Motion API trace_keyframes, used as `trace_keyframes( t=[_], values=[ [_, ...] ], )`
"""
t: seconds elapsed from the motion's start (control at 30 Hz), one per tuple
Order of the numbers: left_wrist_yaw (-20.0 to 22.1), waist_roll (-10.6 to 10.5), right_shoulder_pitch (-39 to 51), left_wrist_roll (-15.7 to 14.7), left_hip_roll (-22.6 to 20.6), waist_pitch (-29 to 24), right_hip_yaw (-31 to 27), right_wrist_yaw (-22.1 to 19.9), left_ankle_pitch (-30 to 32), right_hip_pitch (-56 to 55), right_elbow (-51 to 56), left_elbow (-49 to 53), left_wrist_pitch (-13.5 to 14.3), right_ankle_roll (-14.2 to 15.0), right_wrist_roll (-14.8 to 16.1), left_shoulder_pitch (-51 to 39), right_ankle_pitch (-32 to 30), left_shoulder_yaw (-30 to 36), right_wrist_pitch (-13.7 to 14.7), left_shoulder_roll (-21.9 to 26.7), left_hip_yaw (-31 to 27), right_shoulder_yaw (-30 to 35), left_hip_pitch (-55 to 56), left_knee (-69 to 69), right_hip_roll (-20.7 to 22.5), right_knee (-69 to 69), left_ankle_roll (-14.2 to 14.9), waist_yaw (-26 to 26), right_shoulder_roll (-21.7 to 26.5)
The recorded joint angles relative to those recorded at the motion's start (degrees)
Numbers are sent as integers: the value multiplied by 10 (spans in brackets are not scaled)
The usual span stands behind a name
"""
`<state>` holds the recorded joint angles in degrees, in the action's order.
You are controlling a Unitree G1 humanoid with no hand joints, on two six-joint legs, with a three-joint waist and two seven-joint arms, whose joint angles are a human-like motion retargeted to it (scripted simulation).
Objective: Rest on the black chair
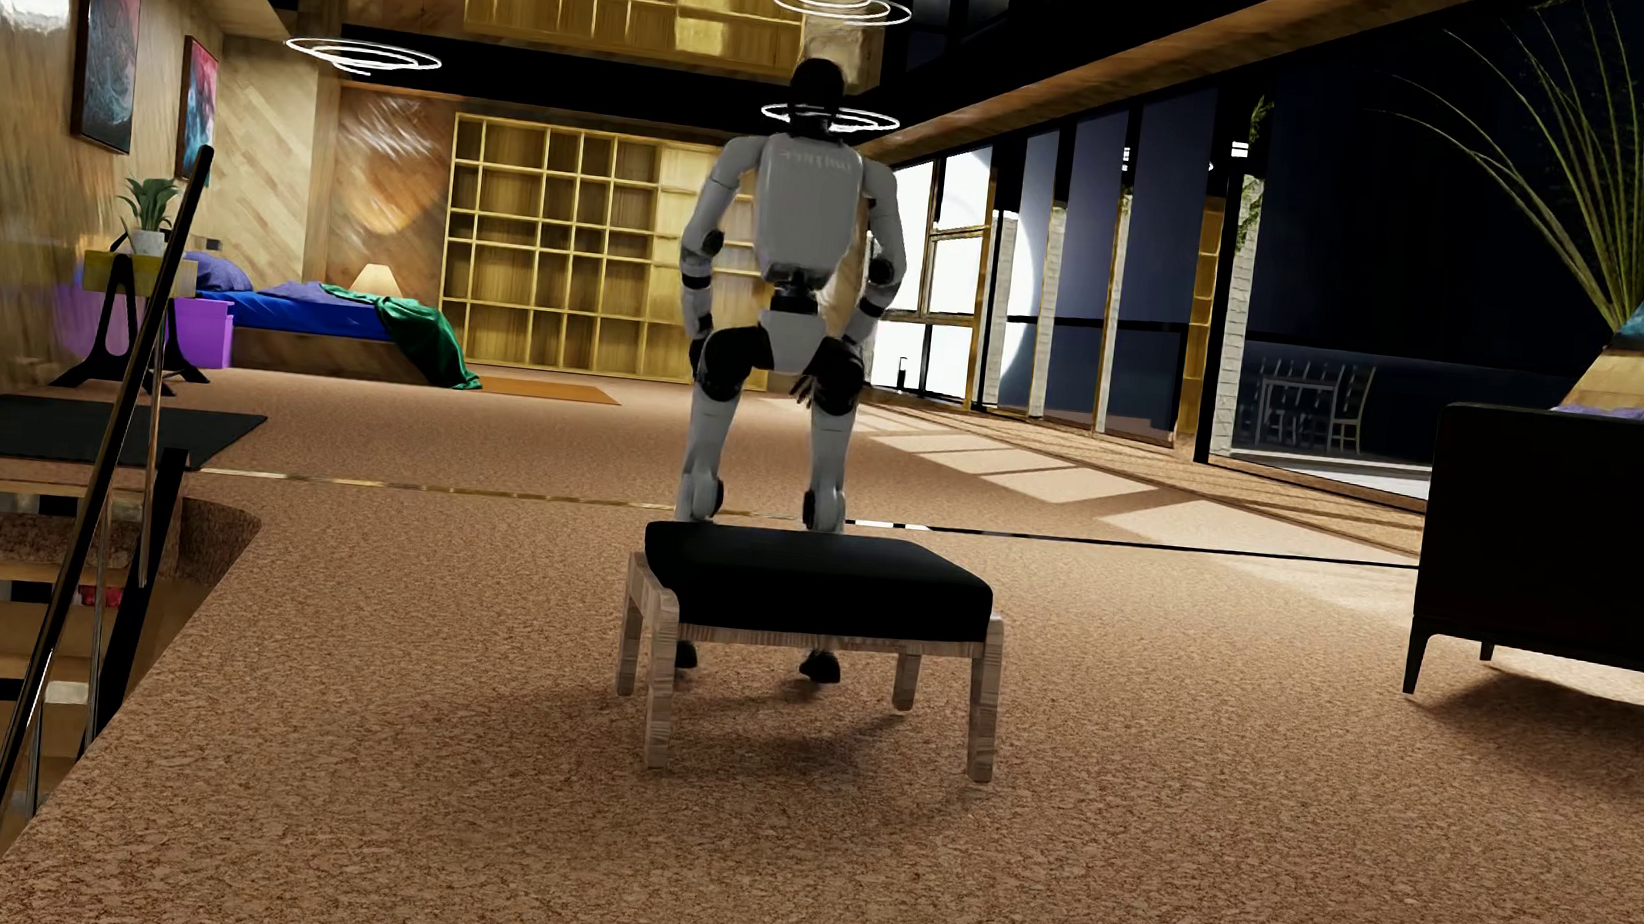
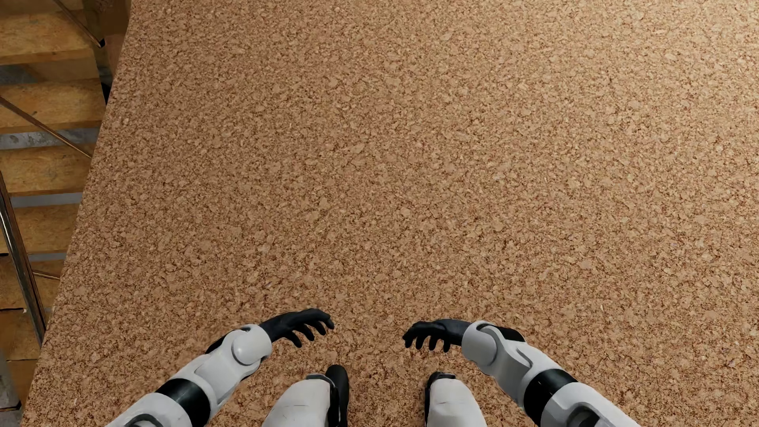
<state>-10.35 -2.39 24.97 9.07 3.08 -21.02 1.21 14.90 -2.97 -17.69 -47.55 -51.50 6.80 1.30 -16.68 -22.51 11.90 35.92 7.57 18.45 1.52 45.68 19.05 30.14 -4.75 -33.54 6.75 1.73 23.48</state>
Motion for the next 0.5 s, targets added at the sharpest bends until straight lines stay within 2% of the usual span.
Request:
trace_keyframes(
  t=[0.07, 0.2, 0.27, 0.37, 0.5],
  values=[
    [9, 2, 52, 4, 9, -44, -3, -13, -4, -51, 10, 23, 11, 5, -15, -41, 23, 33, 10, 17, -3, 53, 57, 46, -14, -48, 14, 0, 6],
    [-7, 13, 160, 29, 31, -132, -12, -56, -36, -182, 25, 123, 46, 63, -46, -133, 11, 99, 26, 80, -15, 147, 193, 184, -49, -179, 44, -6, 15],
    [21, 16, 214, 29, 46, -167, -24, -89, -56, -249, 70, 204, 79, 83, -59, -166, 31, 116, 51, 129, -26, 191, 266, 263, -63, -255, 64, -8, 41],
    [92, 15, 298, -1, 56, -217, -51, -191, -83, -352, 167, 317, 110, 95, -40, -227, 68, 145, 66, 202, -46, 249, 378, 379, -74, -370, 84, -11, 108],
    [198, 16, 402, -71, 68, -260, -90, -330, -117, -485, 349, 473, 135, 102, 20, -278, 114, 162, 74, 309, -71, 330, 512, 531, -83, -532, 114, -11, 231]
  ],
)
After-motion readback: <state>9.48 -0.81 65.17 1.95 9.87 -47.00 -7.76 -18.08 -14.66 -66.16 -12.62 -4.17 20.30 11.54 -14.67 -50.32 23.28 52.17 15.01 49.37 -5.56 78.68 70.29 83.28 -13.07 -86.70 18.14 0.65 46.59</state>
